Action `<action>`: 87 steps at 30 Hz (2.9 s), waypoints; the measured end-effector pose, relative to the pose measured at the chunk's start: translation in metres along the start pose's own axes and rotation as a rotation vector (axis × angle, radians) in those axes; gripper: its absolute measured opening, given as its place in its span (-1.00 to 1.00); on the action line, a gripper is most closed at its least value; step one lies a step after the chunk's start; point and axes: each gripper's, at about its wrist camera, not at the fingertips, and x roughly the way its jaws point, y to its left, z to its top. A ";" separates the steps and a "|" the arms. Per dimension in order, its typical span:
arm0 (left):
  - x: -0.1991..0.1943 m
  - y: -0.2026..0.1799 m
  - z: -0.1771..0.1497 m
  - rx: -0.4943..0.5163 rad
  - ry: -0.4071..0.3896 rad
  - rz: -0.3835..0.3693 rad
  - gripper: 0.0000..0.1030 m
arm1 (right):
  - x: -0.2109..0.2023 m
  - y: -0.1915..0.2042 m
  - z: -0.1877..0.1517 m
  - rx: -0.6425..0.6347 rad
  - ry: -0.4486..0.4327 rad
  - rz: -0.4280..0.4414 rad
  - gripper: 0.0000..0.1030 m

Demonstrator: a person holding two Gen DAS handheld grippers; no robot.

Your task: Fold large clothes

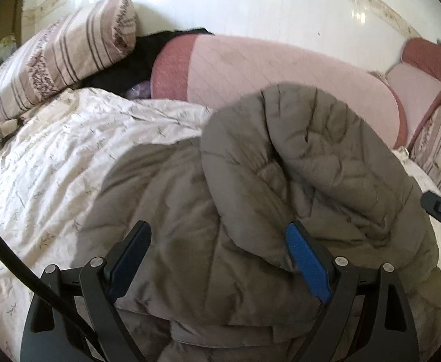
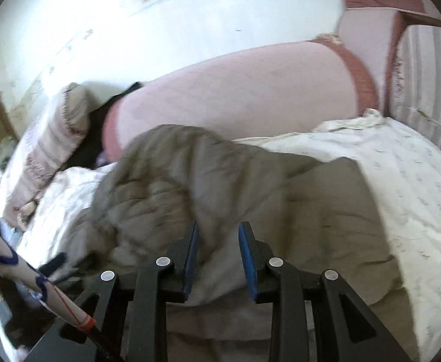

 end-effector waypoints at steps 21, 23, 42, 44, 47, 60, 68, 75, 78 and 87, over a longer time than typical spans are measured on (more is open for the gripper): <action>-0.021 -0.003 -0.004 -0.005 0.034 -0.003 0.76 | -0.024 -0.001 -0.016 0.052 0.094 0.015 -0.41; -0.035 -0.004 -0.006 -0.011 0.031 -0.015 0.76 | -0.041 0.006 -0.027 0.048 0.095 0.017 -0.41; -0.218 0.017 -0.143 0.116 -0.038 0.072 0.76 | -0.178 -0.010 -0.205 0.004 0.254 -0.023 -0.41; -0.227 0.025 -0.170 0.110 -0.011 0.107 0.76 | -0.183 -0.010 -0.219 -0.001 0.260 -0.040 -0.41; -0.227 0.037 -0.207 0.082 0.055 0.149 0.76 | -0.189 -0.003 -0.235 -0.056 0.246 -0.098 -0.41; -0.206 0.039 -0.251 0.146 0.076 0.231 0.79 | -0.193 0.025 -0.269 -0.310 0.134 -0.264 -0.38; -0.205 0.039 -0.252 0.158 0.050 0.231 0.79 | -0.193 0.025 -0.271 -0.337 0.114 -0.263 -0.31; -0.205 0.038 -0.255 0.162 0.030 0.232 0.79 | -0.195 0.023 -0.272 -0.342 0.111 -0.254 -0.27; -0.207 0.039 -0.255 0.167 0.029 0.229 0.79 | -0.200 0.016 -0.269 -0.315 0.113 -0.227 -0.20; -0.237 0.045 -0.258 0.161 -0.001 0.211 0.79 | -0.237 -0.026 -0.247 -0.136 0.044 -0.066 -0.16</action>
